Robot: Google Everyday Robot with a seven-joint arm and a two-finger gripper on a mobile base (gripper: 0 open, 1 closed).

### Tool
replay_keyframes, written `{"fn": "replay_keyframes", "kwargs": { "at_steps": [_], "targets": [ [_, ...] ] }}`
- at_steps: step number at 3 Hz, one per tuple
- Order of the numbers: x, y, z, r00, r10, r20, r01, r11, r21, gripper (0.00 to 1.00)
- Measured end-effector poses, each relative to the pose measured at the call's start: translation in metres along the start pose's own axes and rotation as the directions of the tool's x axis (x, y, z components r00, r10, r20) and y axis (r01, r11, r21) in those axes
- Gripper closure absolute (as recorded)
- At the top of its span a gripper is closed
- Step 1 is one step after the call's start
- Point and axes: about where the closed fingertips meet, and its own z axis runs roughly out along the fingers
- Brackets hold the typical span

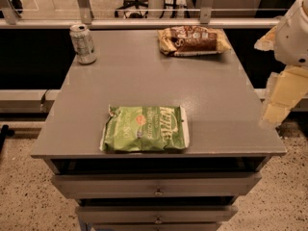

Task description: Move brown chip bag near 7up can

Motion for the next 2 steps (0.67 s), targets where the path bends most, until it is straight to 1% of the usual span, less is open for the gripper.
{"fn": "replay_keyframes", "kwargs": {
  "at_steps": [1, 2],
  "targets": [
    [0.0, 0.0, 0.0, 1.0, 0.0, 0.0, 0.0, 1.0, 0.0, 0.0],
    [0.003, -0.016, 0.01, 1.0, -0.01, 0.019, 0.01, 0.9995, 0.031, 0.0]
  ]
}}
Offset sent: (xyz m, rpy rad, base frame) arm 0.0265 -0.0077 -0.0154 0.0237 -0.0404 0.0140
